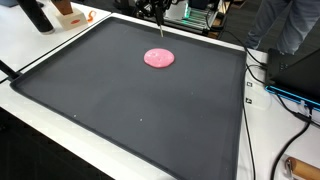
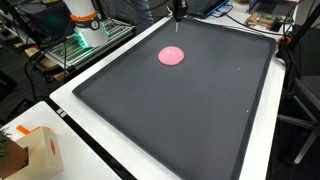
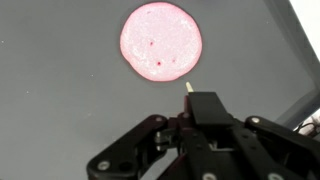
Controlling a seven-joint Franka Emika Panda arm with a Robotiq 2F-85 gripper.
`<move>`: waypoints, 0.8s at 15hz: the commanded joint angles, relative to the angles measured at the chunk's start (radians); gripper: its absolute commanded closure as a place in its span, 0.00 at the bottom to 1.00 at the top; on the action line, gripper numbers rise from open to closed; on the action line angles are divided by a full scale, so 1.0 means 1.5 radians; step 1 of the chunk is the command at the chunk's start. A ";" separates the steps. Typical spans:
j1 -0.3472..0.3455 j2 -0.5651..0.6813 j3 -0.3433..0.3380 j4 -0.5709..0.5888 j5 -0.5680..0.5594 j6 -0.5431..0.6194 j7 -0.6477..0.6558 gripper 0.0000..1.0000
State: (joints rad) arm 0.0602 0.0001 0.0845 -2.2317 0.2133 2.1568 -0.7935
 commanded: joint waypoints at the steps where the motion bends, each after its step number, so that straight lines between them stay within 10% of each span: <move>1: 0.003 0.000 -0.003 0.001 0.000 -0.002 0.001 0.88; 12: 0.078 0.022 0.071 0.037 -0.239 -0.035 0.247 0.97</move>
State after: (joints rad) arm 0.1365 0.0105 0.1595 -2.2061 -0.0310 2.1452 -0.5543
